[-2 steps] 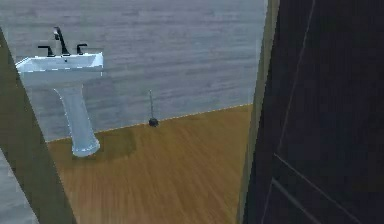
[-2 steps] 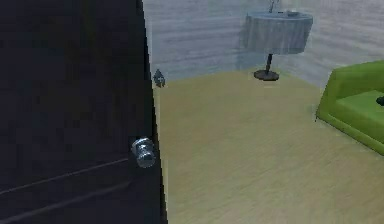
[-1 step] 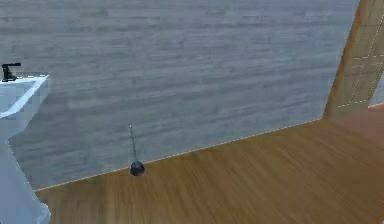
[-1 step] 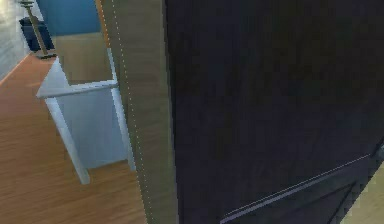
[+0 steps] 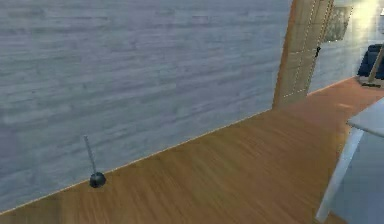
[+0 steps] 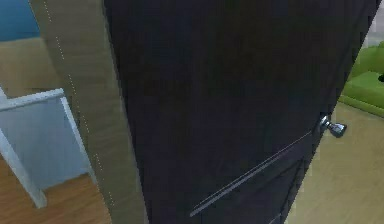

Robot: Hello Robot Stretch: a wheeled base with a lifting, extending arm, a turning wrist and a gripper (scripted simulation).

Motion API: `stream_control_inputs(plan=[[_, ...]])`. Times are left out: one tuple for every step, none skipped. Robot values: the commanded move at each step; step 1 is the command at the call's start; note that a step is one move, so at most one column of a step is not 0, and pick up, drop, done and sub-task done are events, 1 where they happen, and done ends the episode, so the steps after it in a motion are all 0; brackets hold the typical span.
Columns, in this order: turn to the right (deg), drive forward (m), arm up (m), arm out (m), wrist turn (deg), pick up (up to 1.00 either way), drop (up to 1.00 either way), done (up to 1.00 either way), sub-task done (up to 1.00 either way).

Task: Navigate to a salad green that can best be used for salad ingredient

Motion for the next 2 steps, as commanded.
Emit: stream_control_inputs(plan=[[0.0, 0.25, 0.00, 0.00, 0.0, 0.00, 0.00, 0.00, 0.00], [30.0, 0.00, 0.00, 0.00, 0.0, 0.00, 0.00, 0.00, 0.00]])
